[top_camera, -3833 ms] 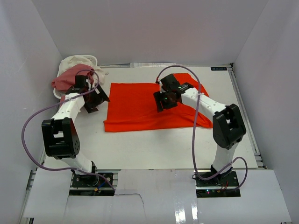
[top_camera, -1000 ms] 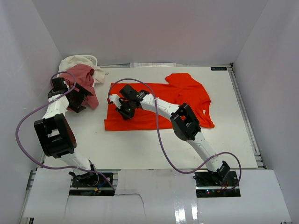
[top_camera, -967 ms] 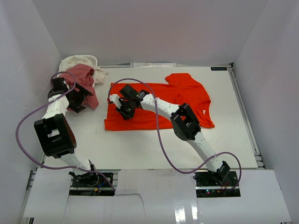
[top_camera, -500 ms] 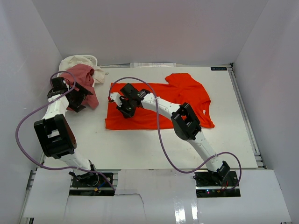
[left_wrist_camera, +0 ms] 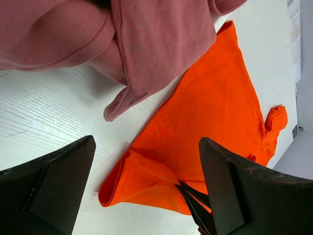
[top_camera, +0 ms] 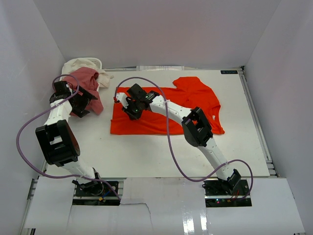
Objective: Fold and stack the t-shirts
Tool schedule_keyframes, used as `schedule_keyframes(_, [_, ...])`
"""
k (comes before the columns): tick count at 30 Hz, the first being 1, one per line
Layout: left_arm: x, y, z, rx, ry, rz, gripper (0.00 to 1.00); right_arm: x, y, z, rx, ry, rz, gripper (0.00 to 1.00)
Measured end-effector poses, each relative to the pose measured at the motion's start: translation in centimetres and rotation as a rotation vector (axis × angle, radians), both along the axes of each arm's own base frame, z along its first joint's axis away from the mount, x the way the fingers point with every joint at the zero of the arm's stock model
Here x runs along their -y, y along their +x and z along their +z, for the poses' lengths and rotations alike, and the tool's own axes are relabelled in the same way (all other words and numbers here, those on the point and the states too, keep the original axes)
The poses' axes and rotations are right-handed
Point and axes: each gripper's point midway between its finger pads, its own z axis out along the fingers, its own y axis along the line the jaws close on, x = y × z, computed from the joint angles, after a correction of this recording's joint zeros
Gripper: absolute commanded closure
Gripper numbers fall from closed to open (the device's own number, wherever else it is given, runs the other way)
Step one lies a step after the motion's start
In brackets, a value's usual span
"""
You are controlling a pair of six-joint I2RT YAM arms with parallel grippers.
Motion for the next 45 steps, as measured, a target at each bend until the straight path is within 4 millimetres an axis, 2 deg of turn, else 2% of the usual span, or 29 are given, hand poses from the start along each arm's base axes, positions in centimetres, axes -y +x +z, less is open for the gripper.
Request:
schedule_keyframes(2, [0.0, 0.0, 0.0, 0.001, 0.0, -0.001, 0.02, 0.0, 0.1, 0.0, -0.001, 0.002, -0.007, 0.79])
schedule_keyframes(3, [0.0, 0.0, 0.0, 0.0, 0.0, 0.0, 0.02, -0.1, 0.1, 0.0, -0.002, 0.003, -0.01, 0.66])
schedule_keyframes(4, [0.0, 0.0, 0.0, 0.001, 0.0, 0.0, 0.02, 0.0, 0.1, 0.0, -0.004, 0.003, -0.015, 0.61])
schedule_keyframes(6, [0.0, 0.0, 0.0, 0.001, -0.002, -0.002, 0.02, -0.1, 0.2, 0.1, 0.0, 0.006, -0.014, 0.54])
schedule_keyframes(10, [0.1, 0.0, 0.0, 0.003, -0.002, -0.005, 0.02, -0.2, 0.1, 0.1, -0.004, 0.009, -0.018, 0.48])
schedule_keyframes(20, [0.3, 0.1, 0.0, 0.006, -0.002, -0.012, 0.02, -2.2, 0.1, 2.5, 0.0, 0.093, -0.011, 0.44])
schedule_keyframes(24, [0.8, 0.1, 0.0, 0.008, 0.005, -0.034, 0.02, -2.7, 0.1, 1.8, -0.016, 0.106, -0.038, 0.51])
schedule_keyframes(27, [2.2, 0.2, -0.1, 0.01, 0.024, -0.089, 0.02, -2.2, 0.2, 0.9, -0.053, 0.115, -0.097, 0.52])
schedule_keyframes(29, [3.8, 0.3, -0.2, 0.012, 0.046, -0.148, 0.02, -0.1, 0.4, 0.3, -0.083, 0.097, -0.166, 0.52])
schedule_keyframes(32, [6.9, 0.1, -0.3, 0.011, 0.08, -0.25, 0.02, 5.7, 1.6, 0.7, -0.114, 0.056, -0.346, 0.52])
schedule_keyframes(36, [10.6, -0.5, -0.5, 0.002, 0.102, -0.367, 0.02, 15.9, 4.9, 4.9, -0.033, 0.053, -0.66, 0.5])
schedule_keyframes(39, [11.4, -1.1, -0.9, -0.011, 0.102, -0.395, 0.02, 22.9, 5.5, 8.0, 0.063, 0.059, -0.868, 0.51])
schedule_keyframes(41, [11.4, -1.3, -1.1, -0.023, 0.097, -0.392, 0.02, 25.6, 5.4, 8.8, 0.095, 0.064, -0.953, 0.51])
schedule_keyframes(42, [11.4, -1.3, -1.1, -0.025, 0.092, -0.387, 0.02, 26.9, 5.3, 8.6, 0.093, 0.059, -0.987, 0.52])
schedule_keyframes(45, [11.7, -1.2, -1.0, -0.026, 0.075, -0.37, 0.02, 29.4, 5.8, 6.7, 0.053, 0.025, -1.05, 0.52])
